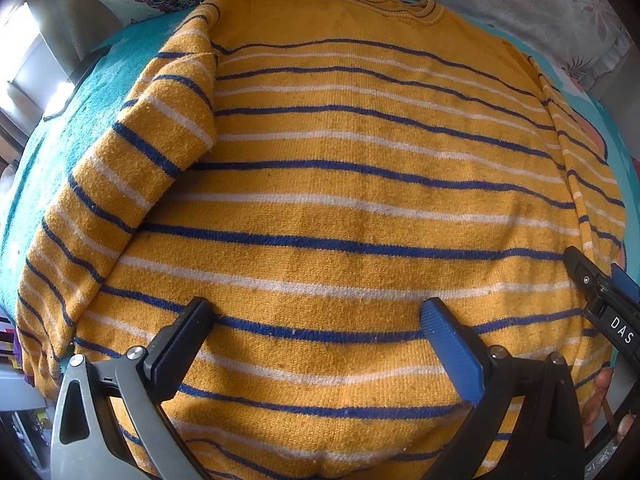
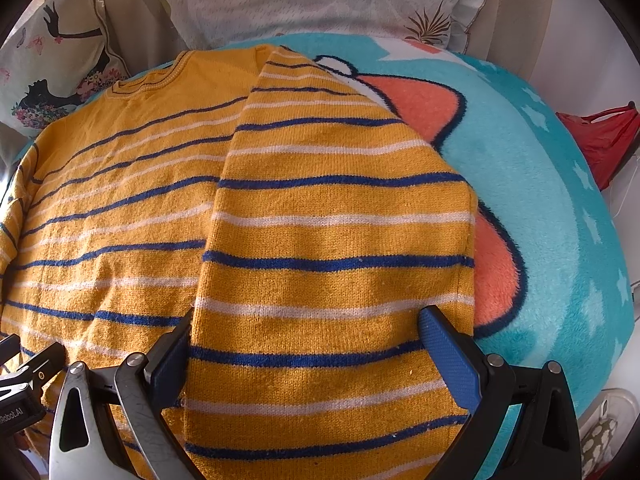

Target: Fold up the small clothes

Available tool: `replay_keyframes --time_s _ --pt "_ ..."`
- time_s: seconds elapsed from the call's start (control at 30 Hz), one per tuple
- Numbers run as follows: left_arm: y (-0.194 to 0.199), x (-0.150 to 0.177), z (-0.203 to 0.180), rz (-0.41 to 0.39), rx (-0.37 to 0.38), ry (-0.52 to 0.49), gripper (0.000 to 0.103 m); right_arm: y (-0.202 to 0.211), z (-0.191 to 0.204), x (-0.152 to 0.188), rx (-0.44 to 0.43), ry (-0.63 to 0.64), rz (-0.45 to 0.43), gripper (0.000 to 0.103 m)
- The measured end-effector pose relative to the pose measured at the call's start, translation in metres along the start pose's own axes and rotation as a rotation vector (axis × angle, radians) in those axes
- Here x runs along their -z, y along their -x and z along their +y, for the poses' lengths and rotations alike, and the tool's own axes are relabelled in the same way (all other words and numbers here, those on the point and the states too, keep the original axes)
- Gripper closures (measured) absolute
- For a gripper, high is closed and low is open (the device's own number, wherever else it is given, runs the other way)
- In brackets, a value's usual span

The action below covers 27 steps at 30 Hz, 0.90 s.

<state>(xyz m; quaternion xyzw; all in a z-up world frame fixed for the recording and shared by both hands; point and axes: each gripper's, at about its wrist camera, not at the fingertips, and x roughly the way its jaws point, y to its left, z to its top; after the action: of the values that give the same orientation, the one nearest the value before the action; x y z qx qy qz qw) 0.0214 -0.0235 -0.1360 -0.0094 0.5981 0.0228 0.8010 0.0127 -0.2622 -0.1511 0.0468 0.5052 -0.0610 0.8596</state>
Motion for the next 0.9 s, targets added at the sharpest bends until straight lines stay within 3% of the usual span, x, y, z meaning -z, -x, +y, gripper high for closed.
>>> replay_keyframes --time_s 0.9 --pt "0.006 0.023 0.002 -0.055 -0.009 0.018 0.0 0.002 -0.002 0.005 -0.016 0.028 -0.02 0.0"
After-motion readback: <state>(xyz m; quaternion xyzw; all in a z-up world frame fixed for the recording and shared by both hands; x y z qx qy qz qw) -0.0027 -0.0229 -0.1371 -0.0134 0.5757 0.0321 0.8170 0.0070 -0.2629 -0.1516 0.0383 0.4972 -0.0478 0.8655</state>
